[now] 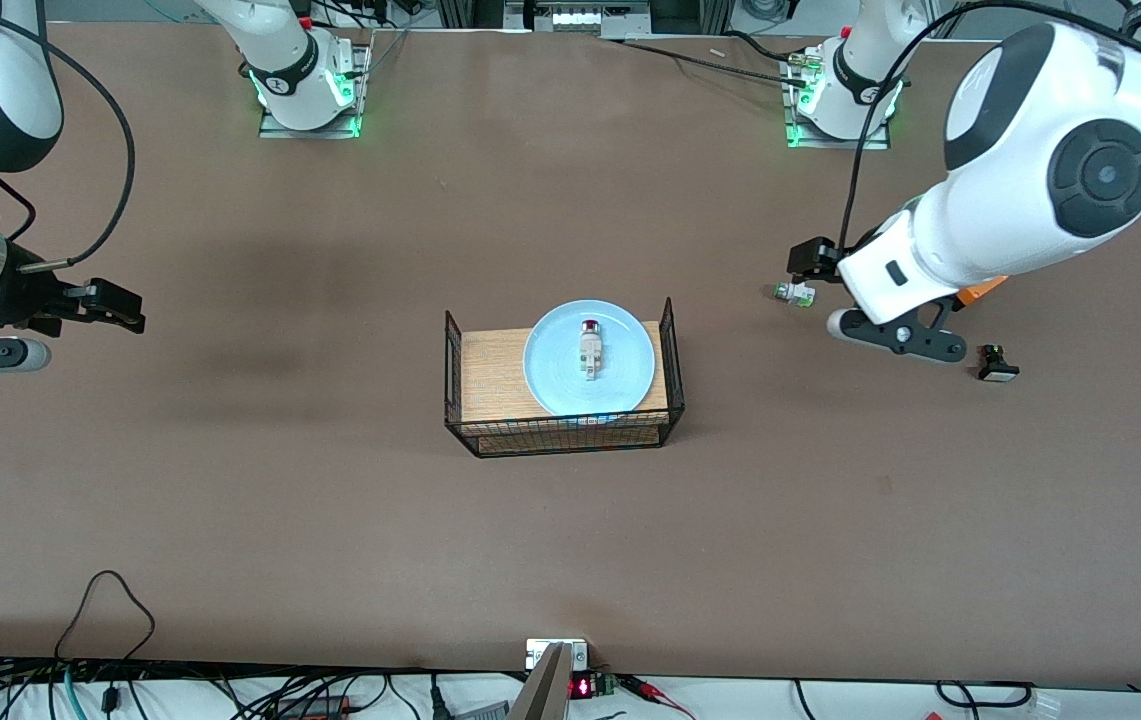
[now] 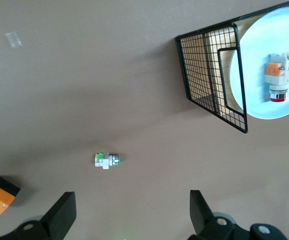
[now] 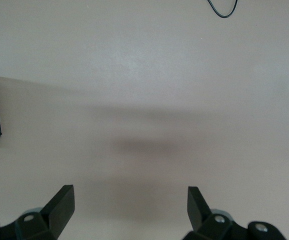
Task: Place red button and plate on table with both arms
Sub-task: 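Move the left gripper over the wire basket toward the plate, then lower the left gripper and grasp the white-red button on the plate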
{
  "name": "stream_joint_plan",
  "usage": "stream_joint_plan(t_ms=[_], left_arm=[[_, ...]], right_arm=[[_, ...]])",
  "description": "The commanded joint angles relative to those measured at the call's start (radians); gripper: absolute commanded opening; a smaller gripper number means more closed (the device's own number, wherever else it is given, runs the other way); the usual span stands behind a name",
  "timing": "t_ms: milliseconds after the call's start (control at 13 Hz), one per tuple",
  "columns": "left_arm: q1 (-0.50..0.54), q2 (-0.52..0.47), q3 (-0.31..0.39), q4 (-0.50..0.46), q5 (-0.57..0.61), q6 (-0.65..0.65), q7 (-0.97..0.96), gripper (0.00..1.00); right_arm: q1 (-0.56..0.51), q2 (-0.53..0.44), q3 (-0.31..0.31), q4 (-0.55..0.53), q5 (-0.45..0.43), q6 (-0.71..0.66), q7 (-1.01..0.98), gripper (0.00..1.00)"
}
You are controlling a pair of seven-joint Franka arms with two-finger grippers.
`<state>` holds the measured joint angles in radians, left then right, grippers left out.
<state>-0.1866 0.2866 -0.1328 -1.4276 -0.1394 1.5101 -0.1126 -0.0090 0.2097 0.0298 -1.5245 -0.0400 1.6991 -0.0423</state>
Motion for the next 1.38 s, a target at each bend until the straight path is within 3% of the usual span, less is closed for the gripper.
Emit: stream_joint_plan(t_ms=[0, 538, 769, 1000, 1308], left_arm=[[-0.054, 0.019, 0.007, 0.027, -0.022, 0.042, -0.03, 1.0], [-0.266, 0.106, 0.009, 0.038, -0.017, 0.22, -0.392, 1.0], [-0.352, 0.211, 0.013, 0.105, -0.009, 0.327, -0.492, 1.0], [-0.366, 0.327, 0.019, 0.226, -0.008, 0.352, -0.504, 1.0], [-0.363, 0.399, 0.025, 0.234, 0.015, 0.433, -0.506, 1.0]], right_arm=[[-0.009, -0.004, 0.01, 0.017, -0.006, -0.013, 0.002, 1.0], [-0.012, -0.01, -0.014, 0.02, -0.005, -0.019, -0.004, 1.0], [0.0, -0.01, -0.01, 0.046, -0.001, -0.028, -0.002, 1.0], [0.0, -0.01, -0.007, 0.047, 0.002, -0.084, -0.002, 1.0], [-0.002, -0.001, -0.008, 0.046, 0.0, -0.091, 0.004, 1.0]])
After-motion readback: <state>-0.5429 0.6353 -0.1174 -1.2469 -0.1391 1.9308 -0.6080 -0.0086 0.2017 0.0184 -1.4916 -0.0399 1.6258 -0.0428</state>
